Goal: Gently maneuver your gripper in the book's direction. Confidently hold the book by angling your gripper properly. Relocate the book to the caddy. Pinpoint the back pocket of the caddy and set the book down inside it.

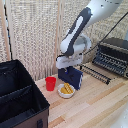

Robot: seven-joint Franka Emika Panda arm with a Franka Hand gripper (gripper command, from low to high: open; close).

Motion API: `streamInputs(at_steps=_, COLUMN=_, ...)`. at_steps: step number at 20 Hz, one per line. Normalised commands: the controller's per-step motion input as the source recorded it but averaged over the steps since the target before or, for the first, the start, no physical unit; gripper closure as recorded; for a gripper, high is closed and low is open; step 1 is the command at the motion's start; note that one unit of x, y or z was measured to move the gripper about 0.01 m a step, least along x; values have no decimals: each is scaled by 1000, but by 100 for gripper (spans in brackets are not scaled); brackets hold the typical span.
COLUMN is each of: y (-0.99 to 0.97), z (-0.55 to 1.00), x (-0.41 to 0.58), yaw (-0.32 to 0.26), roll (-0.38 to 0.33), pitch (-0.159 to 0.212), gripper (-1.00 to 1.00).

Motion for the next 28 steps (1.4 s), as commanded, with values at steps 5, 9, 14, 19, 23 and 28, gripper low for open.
streamInputs(at_steps=5, y=-197, z=579, x=185, yaw=-207, roll=-87, pitch=36, gripper=100)
streamInputs(at_steps=9, y=-438, z=762, x=79, yaw=11, roll=-109, pitch=22, gripper=100)
streamInputs(at_steps=14, y=-347, z=873, x=102, yaw=24, roll=-45, pitch=65, gripper=100)
streamInputs(at_steps=19, y=18, z=923, x=223, yaw=-2, roll=12, pitch=110, gripper=100)
streamInputs(at_steps=23, y=424, z=789, x=276, yaw=-61, roll=55, pitch=82, gripper=100)
streamInputs(at_steps=28, y=321, z=694, x=113, yaw=-193, roll=86, pitch=12, gripper=100)
